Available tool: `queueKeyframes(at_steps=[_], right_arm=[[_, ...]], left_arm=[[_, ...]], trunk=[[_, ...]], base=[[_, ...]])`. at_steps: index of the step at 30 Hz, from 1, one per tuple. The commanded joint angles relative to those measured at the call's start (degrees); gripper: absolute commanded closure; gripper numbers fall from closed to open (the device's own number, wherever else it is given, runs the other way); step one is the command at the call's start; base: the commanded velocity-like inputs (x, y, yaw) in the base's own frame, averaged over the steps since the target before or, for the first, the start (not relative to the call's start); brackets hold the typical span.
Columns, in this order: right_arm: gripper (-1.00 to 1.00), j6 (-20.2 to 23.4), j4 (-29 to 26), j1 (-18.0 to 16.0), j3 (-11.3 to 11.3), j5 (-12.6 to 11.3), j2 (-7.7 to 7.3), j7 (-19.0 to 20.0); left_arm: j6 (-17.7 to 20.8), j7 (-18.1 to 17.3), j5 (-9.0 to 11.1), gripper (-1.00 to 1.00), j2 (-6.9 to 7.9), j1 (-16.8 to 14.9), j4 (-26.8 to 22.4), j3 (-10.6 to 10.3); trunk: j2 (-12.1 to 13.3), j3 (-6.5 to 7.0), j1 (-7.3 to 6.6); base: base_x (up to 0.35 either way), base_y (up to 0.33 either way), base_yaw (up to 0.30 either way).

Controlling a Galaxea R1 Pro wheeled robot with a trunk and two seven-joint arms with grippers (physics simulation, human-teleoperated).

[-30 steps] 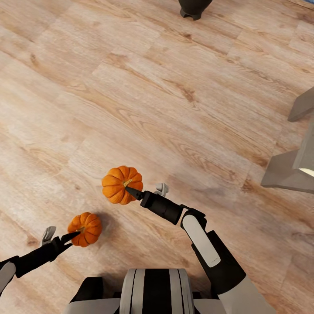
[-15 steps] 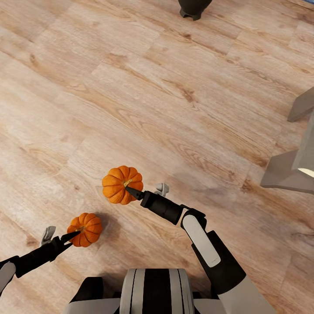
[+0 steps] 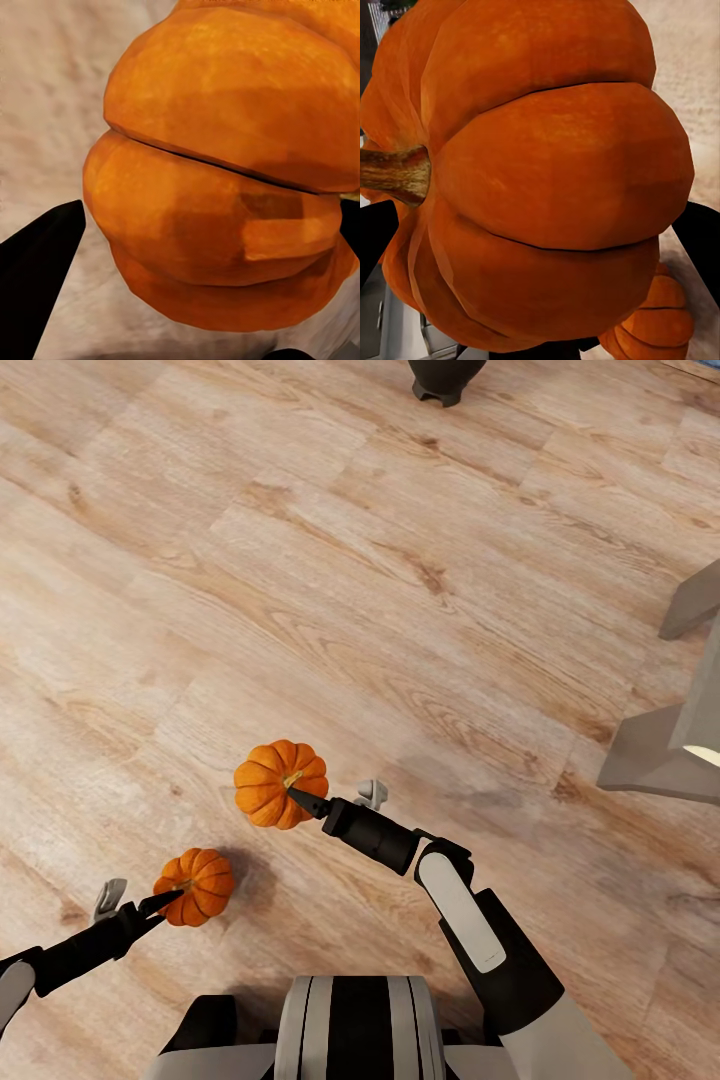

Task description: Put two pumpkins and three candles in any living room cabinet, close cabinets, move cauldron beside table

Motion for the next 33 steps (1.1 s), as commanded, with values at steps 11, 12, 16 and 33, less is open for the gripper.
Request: queueKeyframes(at_steps=[11,12,16,33], right_arm=[[1.0,0.25,-0.03,-0.01,-0.05,-0.21,0.02,0.07],[1.0,0.25,-0.05,-0.01,-0.05,-0.21,0.02,0.07],[1.0,0.25,0.0,-0.01,-0.05,-0.21,0.02,0.07],[1.0,0.25,0.05,-0.01,-0.05,-0.29,-0.01,0.07]], left_arm=[[-0.41,-0.02,-1.11,1.0,0.06,-0.01,0.11,0.19],[-0.41,-0.02,-1.11,1.0,0.06,-0.01,0.11,0.19],[-0.41,-0.02,-1.11,1.0,0.06,-0.01,0.11,0.2],[-0.41,-0.02,-1.11,1.0,0.09,-0.01,0.04,0.12]], trunk=[[-0.01,-0.02,0.0],[-0.01,-0.02,0.0],[-0.01,-0.02,0.0],[0.13,2.19,-0.26]], base=[[0.0,0.0,0.0],[0.0,0.0,0.0],[0.0,0.0,0.0],[0.0,0.0,0.0]])
